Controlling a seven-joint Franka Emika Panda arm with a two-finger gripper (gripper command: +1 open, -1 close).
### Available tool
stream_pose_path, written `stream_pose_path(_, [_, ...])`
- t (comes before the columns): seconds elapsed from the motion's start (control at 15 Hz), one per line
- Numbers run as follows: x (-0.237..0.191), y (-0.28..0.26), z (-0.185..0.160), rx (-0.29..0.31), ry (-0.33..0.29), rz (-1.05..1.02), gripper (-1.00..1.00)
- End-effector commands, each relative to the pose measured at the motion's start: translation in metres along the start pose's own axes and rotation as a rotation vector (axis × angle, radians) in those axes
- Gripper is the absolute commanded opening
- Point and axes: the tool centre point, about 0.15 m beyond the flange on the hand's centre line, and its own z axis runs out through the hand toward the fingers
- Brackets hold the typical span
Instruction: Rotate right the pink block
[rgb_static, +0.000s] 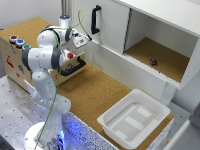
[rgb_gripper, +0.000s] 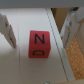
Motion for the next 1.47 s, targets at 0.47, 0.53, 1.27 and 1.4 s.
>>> stream_pose_path(0.47, [0.006,0.016,-0.003,0.065,-0.094,0.057,-1.0])
stream_pose_path(0.53, [0.005,0.016,-0.009,0.053,-0.094,0.092,-1.0])
stream_pose_path(1.27, [-0.008,-0.01,-0.017,0.032,-0.19,1.016,-1.0])
stream_pose_path(1.4, [0.0,-0.015,-0.008,0.05,-0.174,1.146,-1.0])
